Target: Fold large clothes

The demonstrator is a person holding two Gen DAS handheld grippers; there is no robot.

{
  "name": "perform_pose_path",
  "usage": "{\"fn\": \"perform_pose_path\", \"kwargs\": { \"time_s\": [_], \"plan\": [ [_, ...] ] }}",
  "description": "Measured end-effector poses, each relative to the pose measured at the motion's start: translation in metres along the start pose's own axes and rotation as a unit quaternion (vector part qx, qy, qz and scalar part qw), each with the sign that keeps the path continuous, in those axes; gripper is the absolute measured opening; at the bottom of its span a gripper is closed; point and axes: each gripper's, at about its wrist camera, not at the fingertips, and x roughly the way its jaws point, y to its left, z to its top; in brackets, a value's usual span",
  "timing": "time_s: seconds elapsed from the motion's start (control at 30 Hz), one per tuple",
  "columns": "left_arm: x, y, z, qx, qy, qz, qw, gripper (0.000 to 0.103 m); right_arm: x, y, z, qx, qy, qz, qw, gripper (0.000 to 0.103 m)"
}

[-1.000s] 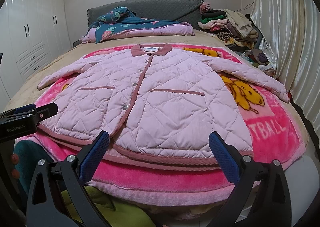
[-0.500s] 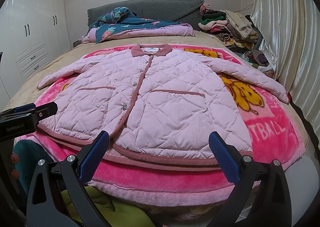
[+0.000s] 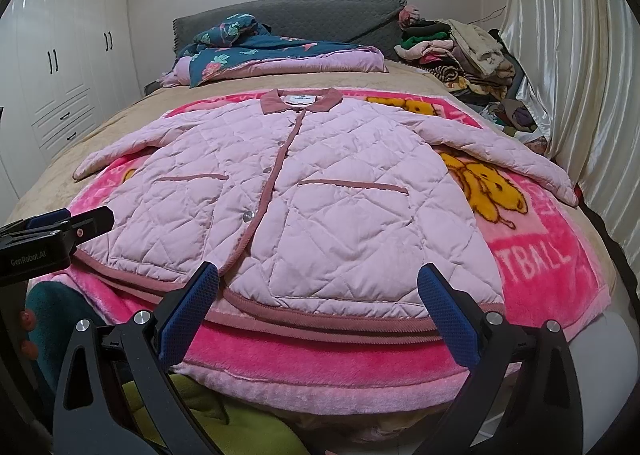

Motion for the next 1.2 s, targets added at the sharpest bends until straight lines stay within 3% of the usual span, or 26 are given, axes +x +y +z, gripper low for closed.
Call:
{"fn": "perform_pose_path", "kwargs": {
  "time_s": [0.63,1.2],
  "plan": [
    [0.010,-0.001,0.009,-0.003,0.001,0.003,1.0000,0.094,0.009,-0.010,-0.002,0.002,0.002,-0.002,1.000,0.099],
    [0.036,-0.001,0.055,-0.008,0.001,0.000,1.0000,0.094,0.051,-0.020,0.042,0.018,0.018,0.015,1.000,0.099]
  ]
}}
